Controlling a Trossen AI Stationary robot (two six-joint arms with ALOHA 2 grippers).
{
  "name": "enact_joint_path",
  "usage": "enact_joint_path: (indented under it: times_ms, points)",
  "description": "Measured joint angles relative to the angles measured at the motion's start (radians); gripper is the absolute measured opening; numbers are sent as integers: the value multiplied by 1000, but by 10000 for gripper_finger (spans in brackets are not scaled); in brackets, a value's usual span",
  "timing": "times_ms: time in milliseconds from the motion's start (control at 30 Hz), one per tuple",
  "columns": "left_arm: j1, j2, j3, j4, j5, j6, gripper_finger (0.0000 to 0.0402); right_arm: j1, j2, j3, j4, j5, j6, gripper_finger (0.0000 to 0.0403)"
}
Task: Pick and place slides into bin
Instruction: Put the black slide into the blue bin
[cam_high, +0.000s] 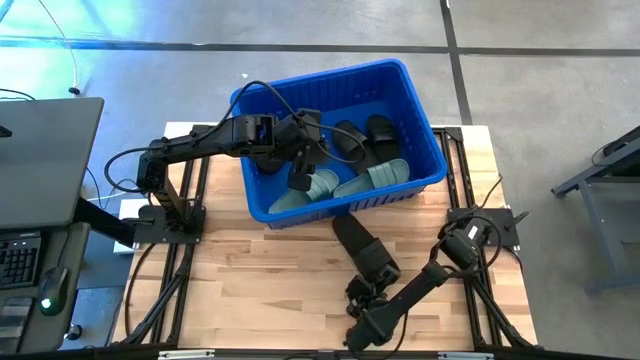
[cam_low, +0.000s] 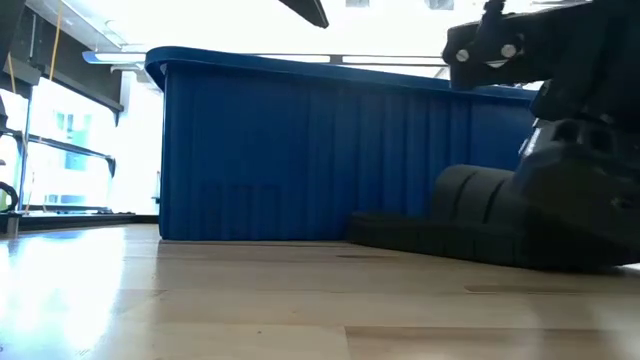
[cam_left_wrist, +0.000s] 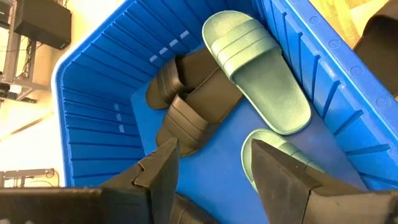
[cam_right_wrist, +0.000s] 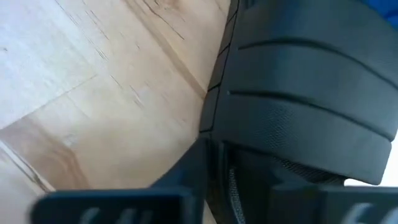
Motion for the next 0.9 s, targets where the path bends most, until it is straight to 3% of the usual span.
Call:
enact_joint_path:
  times_ms: [100, 400, 667, 900]
  points:
    - [0, 0, 0, -1, 1, -20, 184, -12, -2, 1, 7, -21, -14, 12]
    - [0, 0, 0, -72, 50, -28, 184, 4, -1, 6, -29, -77, 31, 19]
    - [0, 0, 0, -84, 49, -40, 184, 37, 5, 141, -144, -86, 48, 19]
    - [0, 0, 0, -83, 56, -49, 184, 43, 6, 153, -147, -99, 93, 6]
